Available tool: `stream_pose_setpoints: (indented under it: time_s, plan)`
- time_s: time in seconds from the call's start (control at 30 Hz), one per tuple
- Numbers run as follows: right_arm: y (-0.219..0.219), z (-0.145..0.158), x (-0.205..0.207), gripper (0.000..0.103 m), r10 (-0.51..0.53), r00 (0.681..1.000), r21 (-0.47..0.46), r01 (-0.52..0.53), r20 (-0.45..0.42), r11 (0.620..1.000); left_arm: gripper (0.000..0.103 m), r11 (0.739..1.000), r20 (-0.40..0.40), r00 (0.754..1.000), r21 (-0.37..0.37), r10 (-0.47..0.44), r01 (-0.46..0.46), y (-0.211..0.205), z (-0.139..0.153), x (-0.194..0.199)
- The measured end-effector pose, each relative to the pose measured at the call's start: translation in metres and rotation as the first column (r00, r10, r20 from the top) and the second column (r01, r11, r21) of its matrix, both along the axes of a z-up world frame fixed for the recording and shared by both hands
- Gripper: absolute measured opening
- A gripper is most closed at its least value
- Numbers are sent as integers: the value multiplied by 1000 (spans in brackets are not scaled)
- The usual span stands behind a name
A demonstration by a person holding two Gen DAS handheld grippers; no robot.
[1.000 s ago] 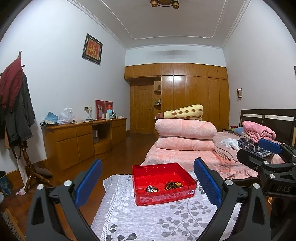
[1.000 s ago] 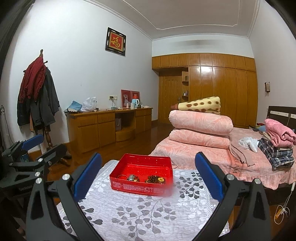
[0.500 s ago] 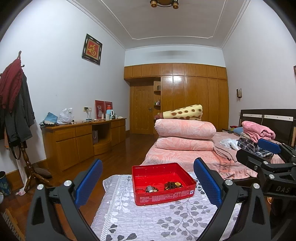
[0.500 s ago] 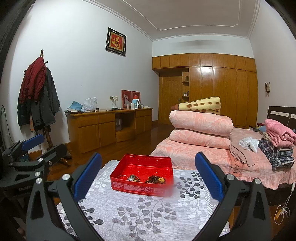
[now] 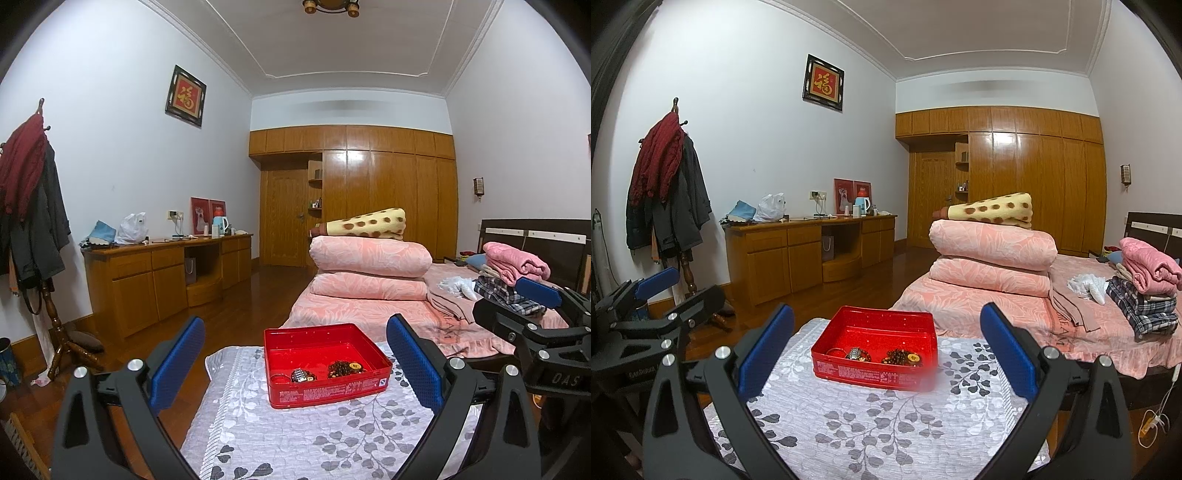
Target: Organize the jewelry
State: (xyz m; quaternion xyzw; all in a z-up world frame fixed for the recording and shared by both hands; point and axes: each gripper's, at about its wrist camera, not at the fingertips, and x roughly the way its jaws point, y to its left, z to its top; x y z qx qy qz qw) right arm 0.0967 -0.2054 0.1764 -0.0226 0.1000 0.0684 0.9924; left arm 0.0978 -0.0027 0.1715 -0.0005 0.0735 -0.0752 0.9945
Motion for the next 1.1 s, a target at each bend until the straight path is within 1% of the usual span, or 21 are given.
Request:
stream_pose_setpoints:
  time_s: [0.77, 1.1]
  plan:
    - [0, 0, -1, 98, 0, 1000, -2, 0, 0, 1000, 97, 1000, 2, 1000, 2, 1, -1, 0, -1, -1]
    - [1, 1, -2, 98, 0, 1000, -5, 0, -4, 1000, 97, 1000, -12, 1000, -8, 6, -6, 0, -3, 2]
